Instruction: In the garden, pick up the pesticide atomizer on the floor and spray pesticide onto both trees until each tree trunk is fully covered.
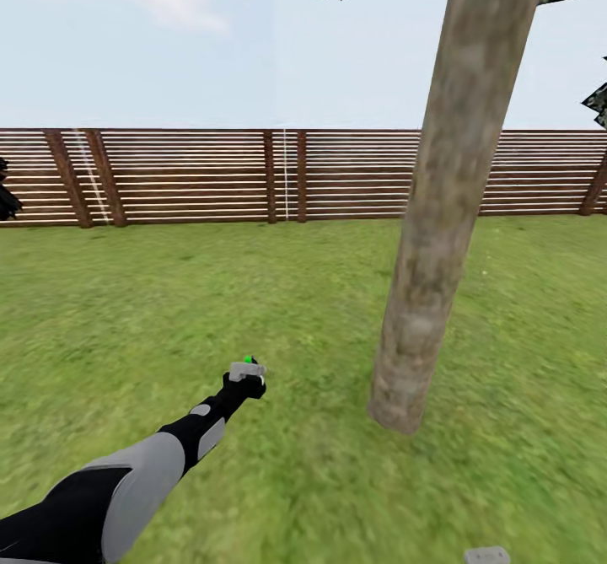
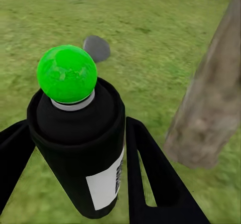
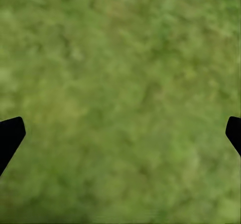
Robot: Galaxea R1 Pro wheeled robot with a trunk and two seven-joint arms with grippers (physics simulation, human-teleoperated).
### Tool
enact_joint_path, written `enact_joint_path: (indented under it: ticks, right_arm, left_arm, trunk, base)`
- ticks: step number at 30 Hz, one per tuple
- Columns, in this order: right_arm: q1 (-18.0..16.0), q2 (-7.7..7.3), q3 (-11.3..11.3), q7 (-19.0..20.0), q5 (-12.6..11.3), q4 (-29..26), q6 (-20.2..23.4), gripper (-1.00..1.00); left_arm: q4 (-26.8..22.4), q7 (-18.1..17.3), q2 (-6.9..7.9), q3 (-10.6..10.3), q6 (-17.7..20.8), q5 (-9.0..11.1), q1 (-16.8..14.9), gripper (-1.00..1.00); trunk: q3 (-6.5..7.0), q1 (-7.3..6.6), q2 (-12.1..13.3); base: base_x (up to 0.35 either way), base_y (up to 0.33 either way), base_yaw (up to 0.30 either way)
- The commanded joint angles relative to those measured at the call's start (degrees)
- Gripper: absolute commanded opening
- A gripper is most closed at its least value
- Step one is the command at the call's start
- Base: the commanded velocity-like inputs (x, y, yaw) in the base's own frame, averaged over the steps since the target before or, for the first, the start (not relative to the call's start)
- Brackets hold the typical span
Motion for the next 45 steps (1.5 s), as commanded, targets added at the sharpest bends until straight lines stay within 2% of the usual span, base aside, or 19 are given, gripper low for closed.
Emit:
enact_joint_path:
  ticks: [1, 13, 16, 21, 24, 29, 38, 40, 41, 42, 43, 45]
  right_arm:
    - [0.0, 0.0, 0.0, 0.0, -0.01, 0.0, 0.0, 1.0]
    - [0.02, 0.02, -0.02, 0.0, 0.0, 0.0, 0.0, 1.0]
    - [0.07, 0.73, 0.0, 0.0, 0.0, 0.0, 0.0, 1.0]
    - [0.17, 1.35, -0.04, 0.0, 0.0, 0.0, 0.0, 1.0]
    - [0.17, 1.39, -0.02, 0.0, 0.0, 0.0, 0.0, 1.0]
    - [0.18, 1.56, 0.03, 0.0, 0.0, 0.0, 0.0, 1.0]
    - [0.18, 1.58, 0.02, 0.0, 0.0, 0.0, 0.0, 1.0]
    - [0.18, 1.58, 0.03, 0.0, 0.0, 0.0, 0.0, 1.0]
    - [0.18, 1.58, 0.02, 0.0, 0.0, 0.0, 0.0, 1.0]
    - [0.18, 1.58, 0.02, 0.0, 0.0, 0.0, 0.0, 1.0]
    - [0.18, 1.58, 0.01, 0.0, 0.0, 0.0, 0.0, 1.0]
    - [0.27, 1.58, 0.03, 0.0, 0.0, 0.0, 0.0, 1.0]
  left_arm:
    - [-0.01, 0.04, -0.23, 0.07, 0.0, 0.01, 0.0, -1.0]
    - [-0.01, -0.08, -3.25, 0.0, -0.33, -0.16, 0.0, -1.0]
    - [-0.06, 0.01, -5.57, -0.37, -0.13, -0.18, 0.0, -1.0]
    - [-0.86, -0.42, -5.57, -0.75, 3.27, -0.12, 0.0, -1.0]
    - [-0.7, -2.35, -5.57, -0.66, 4.05, -0.09, 0.0, -1.0]
    - [-0.55, -5.39, -5.57, -0.61, 4.28, -0.08, 0.0, -1.0]
    - [-0.45, -5.85, -5.57, -0.73, 4.31, -0.39, -0.01, -1.0]
    - [-0.4, -5.83, -5.57, -0.76, 4.31, -1.41, 0.0, -1.0]
    - [-0.39, -5.85, -5.57, -0.76, 4.3, -2.51, 0.0, -1.0]
    - [-0.37, -5.83, -5.57, -0.76, 4.33, -4.72, 0.0, -1.0]
    - [-0.34, -5.82, -5.57, -0.77, 4.35, -6.02, 0.0, -1.0]
    - [-0.3, -5.81, -5.57, -0.77, 4.38, -7.49, 0.0, -1.0]
  trunk:
    - [0.02, 0.0, 0.0]
    - [0.45, 0.0, 0.0]
    - [0.46, 0.0, 0.0]
    - [0.46, 0.0, 0.0]
    - [0.46, 0.0, 0.0]
    - [0.46, 0.0, 0.0]
    - [0.46, 0.0, 0.0]
    - [0.46, 0.0, 0.0]
    - [0.46, 0.0, 0.0]
    - [0.46, 0.0, 0.0]
    - [0.46, 0.0, 0.0]
    - [0.46, 0.0, 0.0]
  base:
    - [0.176, 0.21, -0.082]
    - [0.027, 0.028, -0.166]
    - [0.0, 0.0, -0.014]
    - [0.0, 0.0, -0.002]
    - [0.036, -0.068, 0.0]
    - [0.143, -0.172, 0.0]
    - [0.075, -0.061, 0.0]
    - [0.025, -0.02, -0.023]
    - [0.012, -0.01, -0.104]
    - [0.006, -0.005, -0.194]
    - [0.004, -0.003, -0.228]
    - [0.002, -0.002, -0.257]
